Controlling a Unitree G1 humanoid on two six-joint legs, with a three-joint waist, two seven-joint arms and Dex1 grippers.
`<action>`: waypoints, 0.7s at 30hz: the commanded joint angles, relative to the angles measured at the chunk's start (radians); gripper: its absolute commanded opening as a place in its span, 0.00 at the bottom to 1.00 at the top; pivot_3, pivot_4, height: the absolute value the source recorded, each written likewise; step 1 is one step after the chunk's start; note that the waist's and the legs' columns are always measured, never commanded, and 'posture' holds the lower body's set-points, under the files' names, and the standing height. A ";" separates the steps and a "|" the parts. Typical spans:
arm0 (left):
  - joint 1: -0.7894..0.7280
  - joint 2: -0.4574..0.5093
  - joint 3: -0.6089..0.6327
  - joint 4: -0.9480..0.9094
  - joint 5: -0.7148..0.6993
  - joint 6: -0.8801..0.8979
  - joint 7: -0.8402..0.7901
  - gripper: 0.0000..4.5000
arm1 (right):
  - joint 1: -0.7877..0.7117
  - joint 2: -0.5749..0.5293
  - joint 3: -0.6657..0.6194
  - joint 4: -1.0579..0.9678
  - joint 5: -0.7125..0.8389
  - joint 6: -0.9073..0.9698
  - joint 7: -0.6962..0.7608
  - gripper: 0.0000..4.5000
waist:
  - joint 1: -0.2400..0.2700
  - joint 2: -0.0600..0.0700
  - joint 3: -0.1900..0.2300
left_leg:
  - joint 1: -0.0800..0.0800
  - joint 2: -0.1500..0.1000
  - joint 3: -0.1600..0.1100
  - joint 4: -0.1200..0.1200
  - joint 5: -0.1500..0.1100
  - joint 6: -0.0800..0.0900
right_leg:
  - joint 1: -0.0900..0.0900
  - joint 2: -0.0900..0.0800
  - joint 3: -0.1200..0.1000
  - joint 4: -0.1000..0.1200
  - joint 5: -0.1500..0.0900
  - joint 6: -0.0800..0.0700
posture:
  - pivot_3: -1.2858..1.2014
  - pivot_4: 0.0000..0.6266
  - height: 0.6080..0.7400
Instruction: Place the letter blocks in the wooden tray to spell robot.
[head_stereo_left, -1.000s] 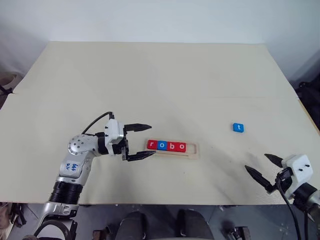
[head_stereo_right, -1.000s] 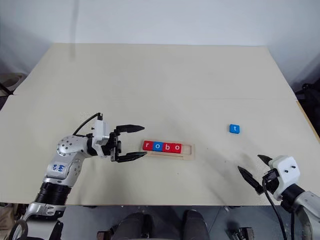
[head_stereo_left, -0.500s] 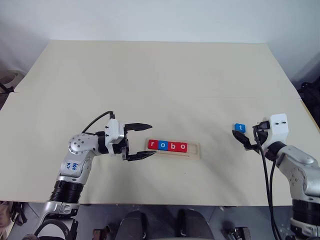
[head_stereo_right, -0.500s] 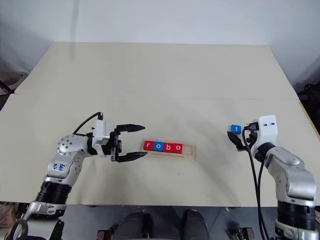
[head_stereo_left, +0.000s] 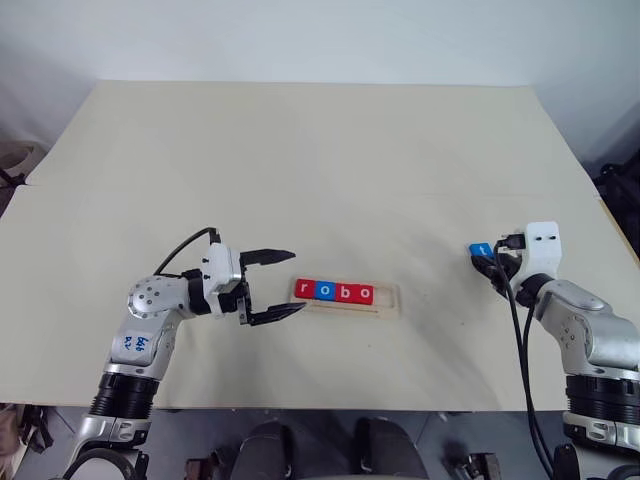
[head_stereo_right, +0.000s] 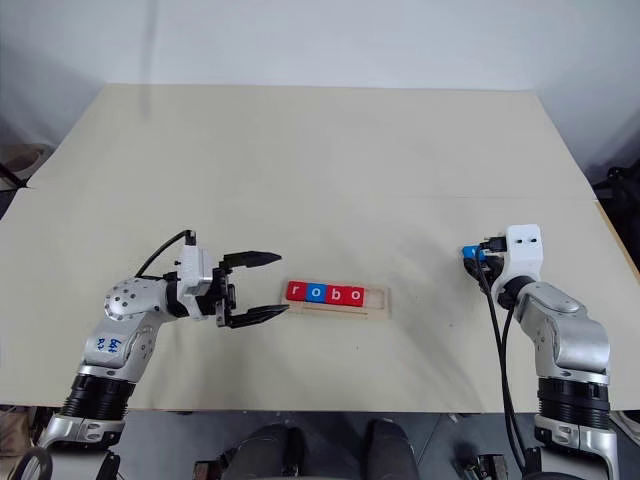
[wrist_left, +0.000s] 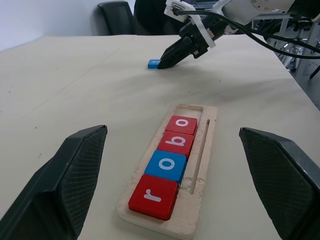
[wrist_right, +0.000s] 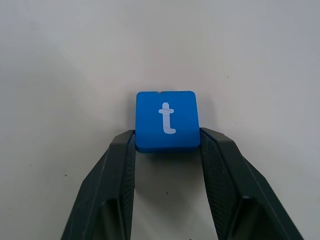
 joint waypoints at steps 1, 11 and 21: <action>-0.001 0.001 0.005 -0.034 -0.007 -0.005 0.001 1.00 | 0.012 -0.001 0.005 -0.023 -0.008 0.004 -0.009 0.33 | 0.000 0.000 0.000 | 0.000 0.000 0.000 0.000 0.000 0.000 | 0.000 0.000 0.000 0.000 0.000 0.000 | 0.52 0.24 1.00; 0.009 0.006 0.003 -0.035 -0.015 0.005 -0.018 1.00 | 0.140 0.037 -0.038 -0.487 0.149 0.334 -0.041 0.33 | 0.001 0.000 0.000 | 0.000 0.000 -0.002 -0.001 0.000 0.000 | -0.001 0.000 0.000 0.000 0.000 0.000 | 0.52 0.24 1.00; 0.005 -0.004 -0.013 -0.039 -0.017 0.021 -0.036 1.00 | 0.265 0.204 -0.030 -0.726 0.182 0.512 -0.171 0.33 | 0.001 0.000 0.000 | 0.000 0.000 -0.003 -0.001 0.000 0.000 | -0.001 0.000 0.000 0.000 0.000 0.000 | 0.52 0.24 1.00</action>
